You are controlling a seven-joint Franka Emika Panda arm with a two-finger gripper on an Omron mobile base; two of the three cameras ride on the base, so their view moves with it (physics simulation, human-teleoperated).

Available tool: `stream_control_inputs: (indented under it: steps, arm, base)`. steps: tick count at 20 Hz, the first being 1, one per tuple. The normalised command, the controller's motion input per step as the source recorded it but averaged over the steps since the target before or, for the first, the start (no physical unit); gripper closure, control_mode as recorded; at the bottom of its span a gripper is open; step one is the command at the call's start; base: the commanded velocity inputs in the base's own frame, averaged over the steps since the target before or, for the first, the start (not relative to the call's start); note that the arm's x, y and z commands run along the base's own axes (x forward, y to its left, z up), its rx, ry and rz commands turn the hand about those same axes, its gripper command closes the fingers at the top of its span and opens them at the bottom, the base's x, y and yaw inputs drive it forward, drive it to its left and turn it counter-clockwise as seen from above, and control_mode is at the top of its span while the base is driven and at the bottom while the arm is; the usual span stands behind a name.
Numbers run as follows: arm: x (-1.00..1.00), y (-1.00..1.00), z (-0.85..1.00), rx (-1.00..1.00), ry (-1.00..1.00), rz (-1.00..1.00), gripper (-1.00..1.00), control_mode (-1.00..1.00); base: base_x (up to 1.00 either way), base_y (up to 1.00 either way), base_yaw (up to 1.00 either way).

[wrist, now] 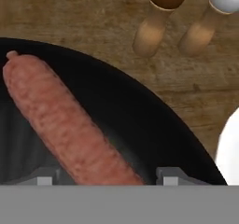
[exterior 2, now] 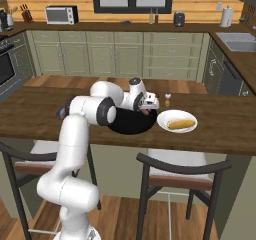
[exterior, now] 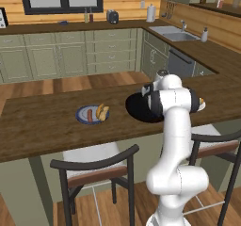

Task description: Place one bun and one sausage from the bowl on each plate.

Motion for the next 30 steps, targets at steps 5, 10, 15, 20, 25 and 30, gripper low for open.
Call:
stream_control_inputs:
  steps: [5, 10, 15, 20, 25, 30]
  arm:
    - [-0.21, -0.21, 0.97, 0.02, -0.31, -0.12, 1.0, -1.0]
    - [-0.24, -0.97, 0.39, 0.04, -0.08, -0.42, 1.0, -1.0]
    - [0.0, -0.98, 0.17, 0.19, 0.0, -0.51, 1.0, -1.0]
    - [-0.09, -0.64, 0.0, 0.26, 0.0, -0.36, 1.0, -1.0]
    - [-0.2, -0.1, -0.26, 0.09, -0.09, -0.2, 1.0, -1.0]
    - [0.0, 0.03, -0.67, 0.17, -0.17, -0.17, 1.0, -1.0]
  base:
    - [0.0, 0.0, 0.0]
    - [0.0, 0.0, 0.0]
    - [0.0, 0.0, 0.0]
    - [0.0, 0.0, 0.0]
    - [0.0, 0.0, 0.0]
    - [0.0, 0.0, 0.0]
